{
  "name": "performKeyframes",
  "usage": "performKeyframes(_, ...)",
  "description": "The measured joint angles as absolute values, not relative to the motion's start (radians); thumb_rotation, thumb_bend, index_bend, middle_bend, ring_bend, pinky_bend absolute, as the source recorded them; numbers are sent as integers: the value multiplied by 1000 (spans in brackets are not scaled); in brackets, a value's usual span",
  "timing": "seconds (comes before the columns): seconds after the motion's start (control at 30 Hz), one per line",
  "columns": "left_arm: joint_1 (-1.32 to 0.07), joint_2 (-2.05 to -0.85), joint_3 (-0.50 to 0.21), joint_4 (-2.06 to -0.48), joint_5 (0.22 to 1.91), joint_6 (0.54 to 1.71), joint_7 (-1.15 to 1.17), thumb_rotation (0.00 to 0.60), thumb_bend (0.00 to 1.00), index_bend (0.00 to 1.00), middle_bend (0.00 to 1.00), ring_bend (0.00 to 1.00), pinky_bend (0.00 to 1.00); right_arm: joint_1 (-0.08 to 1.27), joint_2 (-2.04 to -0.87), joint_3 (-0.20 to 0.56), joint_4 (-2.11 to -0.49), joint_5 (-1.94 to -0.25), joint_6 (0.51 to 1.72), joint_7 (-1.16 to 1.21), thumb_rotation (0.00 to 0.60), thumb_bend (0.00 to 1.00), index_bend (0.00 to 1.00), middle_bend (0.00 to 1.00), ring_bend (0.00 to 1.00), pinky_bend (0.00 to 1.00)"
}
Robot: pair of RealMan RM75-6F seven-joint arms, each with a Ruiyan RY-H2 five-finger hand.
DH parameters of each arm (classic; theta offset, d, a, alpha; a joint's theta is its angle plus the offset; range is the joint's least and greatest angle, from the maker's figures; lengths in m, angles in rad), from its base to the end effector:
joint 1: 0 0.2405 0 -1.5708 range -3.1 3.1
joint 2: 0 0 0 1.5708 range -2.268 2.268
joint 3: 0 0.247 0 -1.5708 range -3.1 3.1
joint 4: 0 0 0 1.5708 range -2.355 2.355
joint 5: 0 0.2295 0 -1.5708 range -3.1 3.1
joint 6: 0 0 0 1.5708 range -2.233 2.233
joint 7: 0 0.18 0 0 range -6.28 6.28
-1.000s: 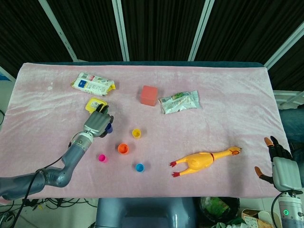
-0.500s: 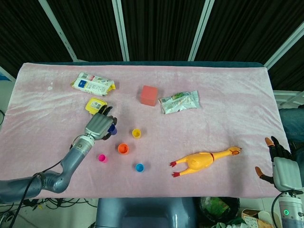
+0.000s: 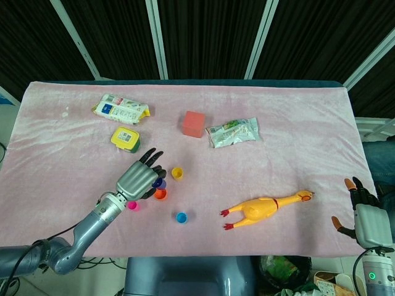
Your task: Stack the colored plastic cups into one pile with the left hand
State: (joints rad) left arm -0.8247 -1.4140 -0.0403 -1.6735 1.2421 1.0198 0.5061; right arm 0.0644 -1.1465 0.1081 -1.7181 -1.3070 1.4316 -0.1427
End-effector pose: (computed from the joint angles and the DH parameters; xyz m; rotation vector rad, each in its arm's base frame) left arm -0.0942 0.3350 -0.0355 -2.1186 -0.5882 -0.8939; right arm -0.3176 -0.2199 0.1284 1.2349 -1.0070 0.7924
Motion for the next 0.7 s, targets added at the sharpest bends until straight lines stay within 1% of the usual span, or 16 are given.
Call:
performKeyframes(0.47, -827, -1413, -32, -1684, 1241, 966, 502, 600, 328, 404, 433, 34, 1, 65, -1146, 110, -1718, -1303, 1430, -142, 600, 187, 0, 19, 112, 165)
performKeyframes(0.7, -832, -1437, -30, -1652, 1215, 946, 541, 600, 323, 393, 421, 34, 0, 65, -1145, 110, -1720, -1303, 1431, -140, 600, 188, 0, 19, 112, 165)
